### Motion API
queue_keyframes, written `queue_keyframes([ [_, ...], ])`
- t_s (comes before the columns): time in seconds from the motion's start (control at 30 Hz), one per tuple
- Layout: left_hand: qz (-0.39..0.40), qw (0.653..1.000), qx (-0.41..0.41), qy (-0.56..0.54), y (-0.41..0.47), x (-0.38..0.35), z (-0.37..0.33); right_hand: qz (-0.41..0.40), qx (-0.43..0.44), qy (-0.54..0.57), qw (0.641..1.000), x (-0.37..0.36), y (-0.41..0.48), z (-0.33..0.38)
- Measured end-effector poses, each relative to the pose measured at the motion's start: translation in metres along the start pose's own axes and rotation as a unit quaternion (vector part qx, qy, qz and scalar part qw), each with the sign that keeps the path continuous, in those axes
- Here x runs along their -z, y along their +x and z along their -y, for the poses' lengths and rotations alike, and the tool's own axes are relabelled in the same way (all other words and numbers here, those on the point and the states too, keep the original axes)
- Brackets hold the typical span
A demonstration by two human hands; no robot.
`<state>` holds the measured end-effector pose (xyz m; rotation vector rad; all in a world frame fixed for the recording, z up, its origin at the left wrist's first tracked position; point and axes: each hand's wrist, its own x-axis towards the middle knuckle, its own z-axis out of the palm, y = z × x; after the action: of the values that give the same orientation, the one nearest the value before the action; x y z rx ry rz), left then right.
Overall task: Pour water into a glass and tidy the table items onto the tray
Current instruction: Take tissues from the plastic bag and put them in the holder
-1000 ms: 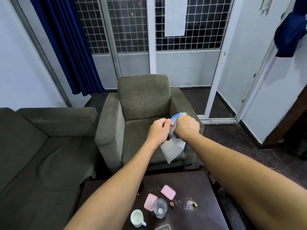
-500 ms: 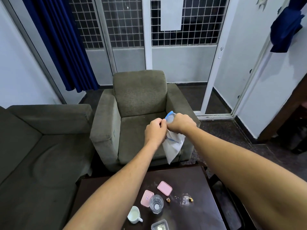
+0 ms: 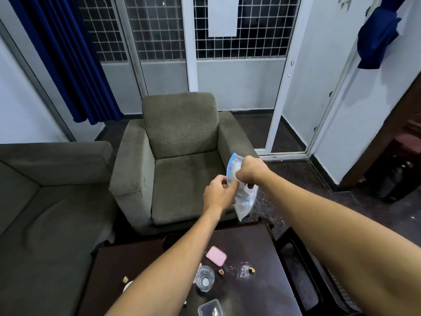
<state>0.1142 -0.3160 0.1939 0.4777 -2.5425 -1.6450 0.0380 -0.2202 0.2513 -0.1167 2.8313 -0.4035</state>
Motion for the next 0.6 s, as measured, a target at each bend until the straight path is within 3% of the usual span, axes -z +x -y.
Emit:
queue_keyframes([
  [0.07, 0.025, 0.999, 0.004, 0.024, -0.004, -0.008, 0.002, 0.014, -0.007, -0.005, 1.0, -0.002, -0.001, -0.004],
  [0.13, 0.023, 0.999, -0.001, 0.047, -0.007, -0.016, 0.001, -0.023, 0.004, -0.016, 1.0, -0.009, -0.004, -0.007],
  [0.23, -0.008, 0.99, -0.02, 0.14, -0.011, -0.026, 0.005, -0.055, 0.027, -0.062, 0.996, -0.018, -0.009, -0.011],
  [0.37, -0.051, 0.976, -0.029, 0.21, -0.012, -0.033, 0.012, -0.07, 0.028, -0.015, 0.997, -0.018, -0.01, -0.017],
  [0.5, -0.076, 0.977, -0.002, 0.198, -0.01, -0.035, 0.013, 0.016, 0.004, 0.0, 1.0, -0.017, -0.012, -0.021],
  [0.6, -0.084, 0.973, -0.013, 0.216, -0.008, -0.038, 0.01, -0.005, -0.018, 0.072, 0.997, -0.014, -0.007, -0.028],
])
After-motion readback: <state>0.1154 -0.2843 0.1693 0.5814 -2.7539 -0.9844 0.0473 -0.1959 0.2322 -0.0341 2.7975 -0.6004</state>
